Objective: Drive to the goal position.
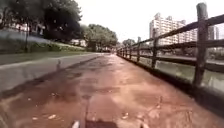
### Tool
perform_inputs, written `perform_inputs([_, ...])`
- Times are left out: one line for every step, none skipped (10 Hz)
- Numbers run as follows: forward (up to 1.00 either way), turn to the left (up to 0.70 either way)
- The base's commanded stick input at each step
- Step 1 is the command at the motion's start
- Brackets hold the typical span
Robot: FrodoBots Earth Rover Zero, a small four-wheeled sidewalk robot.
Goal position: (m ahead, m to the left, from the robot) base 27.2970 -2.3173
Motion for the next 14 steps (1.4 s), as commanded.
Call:
perform_inputs([0.70, 0.00])
perform_inputs([0.70, 0.00])
perform_inputs([0.70, 0.00])
perform_inputs([0.70, 0.00])
perform_inputs([0.70, 0.00])
perform_inputs([0.70, 0.00])
perform_inputs([0.70, 0.00])
perform_inputs([0.70, 0.00])
perform_inputs([0.70, 0.00])
perform_inputs([0.70, 0.00])
perform_inputs([0.70, 0.00])
perform_inputs([0.70, 0.00])
perform_inputs([0.70, 0.00])
perform_inputs([0.70, 0.00])
